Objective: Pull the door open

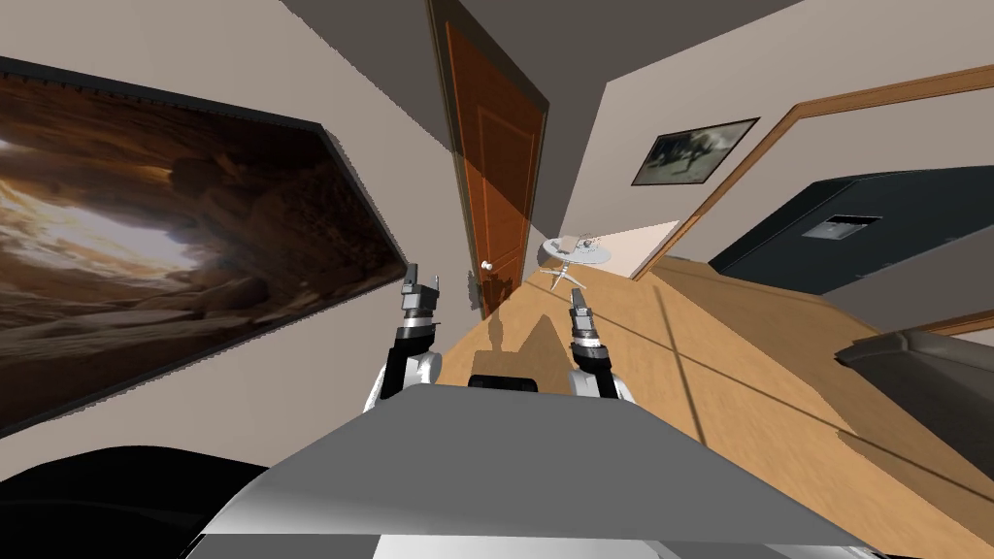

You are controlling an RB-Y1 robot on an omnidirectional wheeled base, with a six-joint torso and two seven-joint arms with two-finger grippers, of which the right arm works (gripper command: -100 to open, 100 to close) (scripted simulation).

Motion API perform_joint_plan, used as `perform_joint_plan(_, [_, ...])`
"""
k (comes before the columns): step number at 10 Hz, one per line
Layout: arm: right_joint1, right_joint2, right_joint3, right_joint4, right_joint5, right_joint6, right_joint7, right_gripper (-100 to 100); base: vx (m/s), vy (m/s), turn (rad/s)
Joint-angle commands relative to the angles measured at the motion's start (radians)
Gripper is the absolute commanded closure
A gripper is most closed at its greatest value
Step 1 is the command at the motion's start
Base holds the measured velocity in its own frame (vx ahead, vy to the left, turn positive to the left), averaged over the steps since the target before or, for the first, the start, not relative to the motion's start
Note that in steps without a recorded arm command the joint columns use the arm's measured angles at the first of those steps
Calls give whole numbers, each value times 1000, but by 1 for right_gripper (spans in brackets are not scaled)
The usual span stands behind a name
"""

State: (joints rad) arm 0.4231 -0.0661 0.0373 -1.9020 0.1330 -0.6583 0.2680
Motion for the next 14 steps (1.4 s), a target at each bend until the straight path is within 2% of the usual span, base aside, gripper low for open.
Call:
perform_joint_plan(1, [-8, -4, 7, 25, 15, -4, 28, -100, 84, -37, 41])
perform_joint_plan(2, [-18, -10, 14, 61, 33, -12, 60, -100, 114, -69, 60])
perform_joint_plan(14, [-85, -32, 59, 289, 150, -64, 265, -100, 100, -53, 45])
